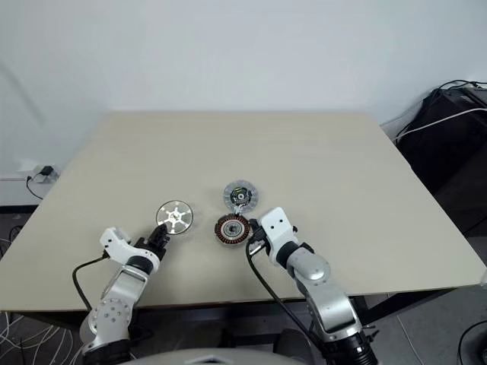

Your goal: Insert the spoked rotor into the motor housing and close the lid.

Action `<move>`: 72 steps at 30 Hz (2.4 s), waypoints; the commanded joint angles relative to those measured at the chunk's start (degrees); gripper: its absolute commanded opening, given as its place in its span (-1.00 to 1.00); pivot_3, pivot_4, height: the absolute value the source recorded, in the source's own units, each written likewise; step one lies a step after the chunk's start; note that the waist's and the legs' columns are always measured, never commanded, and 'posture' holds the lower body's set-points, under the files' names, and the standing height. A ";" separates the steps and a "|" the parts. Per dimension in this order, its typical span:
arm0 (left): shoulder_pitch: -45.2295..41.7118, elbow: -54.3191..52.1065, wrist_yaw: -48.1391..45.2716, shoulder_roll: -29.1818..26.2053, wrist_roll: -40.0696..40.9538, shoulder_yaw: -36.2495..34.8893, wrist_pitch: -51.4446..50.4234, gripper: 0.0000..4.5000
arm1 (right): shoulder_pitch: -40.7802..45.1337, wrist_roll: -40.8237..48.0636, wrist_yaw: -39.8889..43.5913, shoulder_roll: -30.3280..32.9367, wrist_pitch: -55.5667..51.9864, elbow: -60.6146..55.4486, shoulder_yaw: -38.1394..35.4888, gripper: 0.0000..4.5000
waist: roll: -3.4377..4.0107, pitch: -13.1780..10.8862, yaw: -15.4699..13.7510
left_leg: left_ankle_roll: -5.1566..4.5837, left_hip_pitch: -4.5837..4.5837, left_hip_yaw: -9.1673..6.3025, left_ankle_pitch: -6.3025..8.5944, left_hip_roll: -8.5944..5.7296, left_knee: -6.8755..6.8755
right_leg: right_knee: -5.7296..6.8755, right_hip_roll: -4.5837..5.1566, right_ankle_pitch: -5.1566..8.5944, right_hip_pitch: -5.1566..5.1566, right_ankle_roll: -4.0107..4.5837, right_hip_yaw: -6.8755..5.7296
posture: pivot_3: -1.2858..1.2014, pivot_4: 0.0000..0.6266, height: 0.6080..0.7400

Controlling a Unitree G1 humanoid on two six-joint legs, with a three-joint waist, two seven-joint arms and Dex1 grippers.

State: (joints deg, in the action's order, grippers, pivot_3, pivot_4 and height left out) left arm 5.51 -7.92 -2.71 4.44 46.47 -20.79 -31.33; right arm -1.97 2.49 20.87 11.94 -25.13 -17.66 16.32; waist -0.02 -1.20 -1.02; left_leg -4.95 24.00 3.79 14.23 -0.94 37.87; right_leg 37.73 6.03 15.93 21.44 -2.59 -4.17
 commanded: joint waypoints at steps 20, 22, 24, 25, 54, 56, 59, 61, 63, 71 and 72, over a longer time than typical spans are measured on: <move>-7.44 -2.64 11.71 3.25 6.30 11.87 -16.00 -0.88 | -2.58 0.34 -2.74 -0.19 -0.51 -5.61 -1.85 -1.00 | -0.08 -0.07 -0.09 | 0.01 -0.01 0.00 -0.01 0.00 0.02 | 0.02 -0.05 -0.01 -0.02 -0.02 0.00 | 0.03 -1.00 1.00; -7.44 -2.84 13.38 3.60 6.94 12.07 -17.07 -0.88 | -2.55 0.36 -2.81 -0.24 -0.55 -5.60 -1.81 -1.00 | -0.08 -0.06 -0.11 | 0.01 -0.01 0.00 -0.01 0.00 0.02 | 0.02 -0.06 -0.01 -0.02 -0.02 0.00 | 0.03 -1.00 1.00; -7.42 -3.05 14.39 3.83 7.99 12.18 -17.79 -0.88 | -2.46 0.37 -2.83 -0.28 -0.58 -5.56 -1.80 -1.00 | -0.08 -0.06 -0.12 | 0.01 -0.02 0.00 -0.01 0.00 0.02 | 0.01 -0.05 -0.01 -0.02 -0.02 0.00 | 0.03 -1.00 1.00; -7.39 -3.16 14.88 3.92 8.58 12.21 -18.27 -0.88 | -2.42 0.37 -2.82 -0.30 -0.59 -5.54 -1.80 -1.00 | -0.08 -0.06 -0.13 | 0.01 -0.02 0.00 -0.01 0.00 0.02 | 0.01 -0.05 -0.01 -0.02 -0.02 0.00 | 0.03 -1.00 1.00; -7.16 -3.95 20.36 3.12 13.98 12.28 -20.00 -0.02 | -2.33 0.20 -2.74 -0.42 -0.59 -4.92 -1.70 -1.00 | -0.07 -0.06 -0.36 | 0.04 -0.04 0.00 -0.02 0.00 0.02 | 0.01 -0.04 0.00 -0.03 0.00 0.01 | 0.03 -1.00 1.00; -7.11 -4.26 20.06 2.87 14.13 12.55 -19.47 0.25 | -2.43 0.17 -2.75 -0.37 -0.64 -5.06 -1.65 -1.00 | -0.06 -0.05 -0.25 | 0.04 -0.05 0.00 -0.02 0.00 0.01 | 0.02 -0.04 0.00 -0.04 0.00 0.01 | 0.03 -1.00 1.00; -6.88 -7.13 14.59 1.42 14.18 13.62 -16.81 0.67 | -2.52 0.24 -2.70 -0.32 -0.69 -5.18 -1.65 -1.00 | -0.06 -0.06 -0.18 | 0.04 -0.05 0.00 -0.02 0.00 0.01 | 0.02 -0.04 0.00 -0.04 0.00 0.01 | 0.03 -1.00 1.00; -6.64 -8.86 11.20 0.24 13.35 14.08 -14.85 0.67 | -2.51 0.29 -2.63 -0.26 -0.74 -5.21 -1.65 -1.00 | -0.07 -0.07 -0.16 | 0.04 -0.02 0.00 -0.02 0.00 0.01 | 0.01 -0.04 0.00 -0.02 0.00 0.01 | 0.03 -1.00 1.00; -6.12 -10.40 7.72 -1.14 12.21 14.22 -13.10 0.67 | -2.37 0.33 -2.56 -0.21 -0.84 -5.19 -1.65 -1.00 | -0.07 -0.08 -0.20 | 0.05 0.00 0.00 -0.03 -0.01 0.00 | -0.02 -0.04 0.01 -0.01 0.01 0.01 | 0.03 -1.00 1.00; -2.83 -14.12 -3.82 -7.23 2.59 16.01 -3.69 0.67 | -1.64 0.50 -2.06 -0.30 -1.14 -4.83 -1.46 -1.00 | 0.00 -0.11 0.15 | 0.07 -0.02 0.01 -0.04 0.00 -0.06 | -0.04 -0.06 0.03 0.01 0.06 0.00 | 0.03 -1.00 1.00; -1.78 -14.25 -5.99 -9.20 -2.10 17.87 -0.25 0.67 | -1.45 0.68 -2.01 -0.50 -1.28 -4.64 -1.50 -1.00 | 0.00 -0.11 0.14 | 0.07 -0.02 0.01 -0.04 0.00 -0.06 | -0.04 -0.06 0.03 0.01 0.06 0.01 | 0.03 -1.00 1.00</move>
State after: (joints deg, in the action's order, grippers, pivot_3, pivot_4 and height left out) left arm 3.43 -19.00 -5.22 -3.30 49.25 -5.23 -36.09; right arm -4.92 2.61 18.83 11.74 -26.72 -20.83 15.31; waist -0.02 -1.32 -0.88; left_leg -4.88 23.98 3.80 14.20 -0.94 37.80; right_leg 37.69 5.98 15.96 21.46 -2.53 -4.16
